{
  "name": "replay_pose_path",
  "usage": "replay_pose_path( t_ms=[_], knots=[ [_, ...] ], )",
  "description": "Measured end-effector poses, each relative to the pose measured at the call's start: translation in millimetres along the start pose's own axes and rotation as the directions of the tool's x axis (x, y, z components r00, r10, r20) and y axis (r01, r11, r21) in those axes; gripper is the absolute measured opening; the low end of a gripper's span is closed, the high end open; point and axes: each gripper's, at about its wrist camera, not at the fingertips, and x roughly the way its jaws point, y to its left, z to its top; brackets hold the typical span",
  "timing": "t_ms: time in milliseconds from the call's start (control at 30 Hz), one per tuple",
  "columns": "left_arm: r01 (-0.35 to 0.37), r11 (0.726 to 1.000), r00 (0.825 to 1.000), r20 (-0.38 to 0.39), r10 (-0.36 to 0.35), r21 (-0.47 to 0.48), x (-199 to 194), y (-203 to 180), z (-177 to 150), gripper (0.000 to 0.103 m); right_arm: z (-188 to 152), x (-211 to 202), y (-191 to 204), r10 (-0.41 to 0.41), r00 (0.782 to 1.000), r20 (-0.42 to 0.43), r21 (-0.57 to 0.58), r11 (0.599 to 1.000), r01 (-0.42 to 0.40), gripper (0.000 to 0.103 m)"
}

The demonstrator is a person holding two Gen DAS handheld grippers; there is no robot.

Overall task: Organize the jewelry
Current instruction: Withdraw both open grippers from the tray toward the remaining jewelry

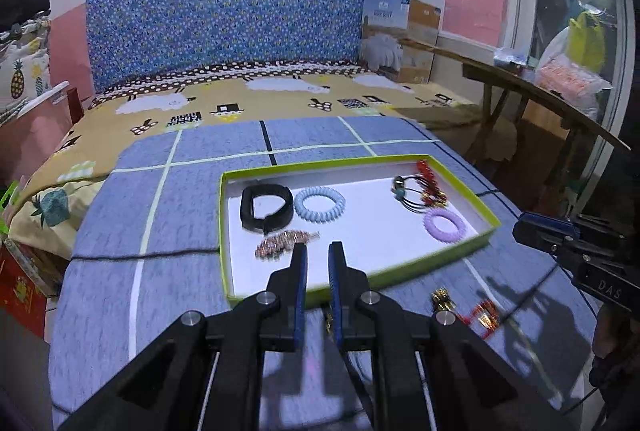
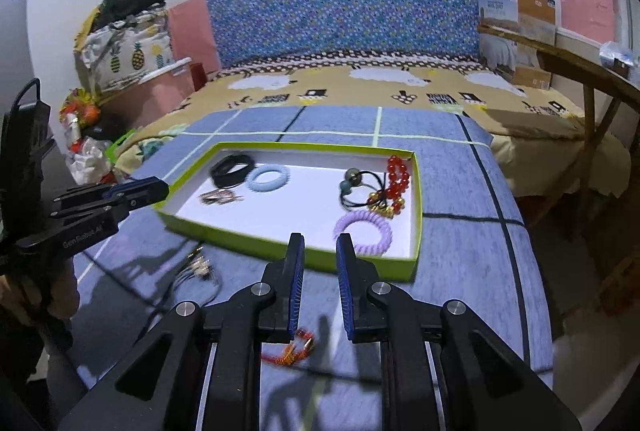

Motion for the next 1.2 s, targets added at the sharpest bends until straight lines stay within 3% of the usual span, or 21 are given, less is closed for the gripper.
replay_pose_path(
  t_ms=[100,200,567,667,1200],
  knots=[
    [0.003,1.0,1.0,0.014,-0.003,0.001,-18,-4,-9,0.011,-8,-13,6,0.005,1.0,0.012,0.002,1.0,-0.005,0.018],
    [-0.003,1.0,1.0,0.023,0.003,0.009,-34,-8,-21,0.011,-18,-24,14,0.007,1.0,0.021,0.0,1.0,-0.007,0.026],
    [0.004,1.0,1.0,0.012,-0.004,0.013,-61,-16,-49,0.012,-45,-47,28,0.007,1.0,0.018,-0.02,1.0,-0.006,0.026],
    [0.005,1.0,1.0,0.008,-0.005,0.008,-64,-16,-54,0.022,-48,-49,29,0.006,1.0,0.014,-0.019,1.0,-0.006,0.026],
    [0.035,0.999,0.998,-0.048,-0.034,0.012,-48,-20,-63,0.022,-56,-29,33,0.035,0.998,-0.043,-0.036,0.999,-0.036,0.026]
  ],
)
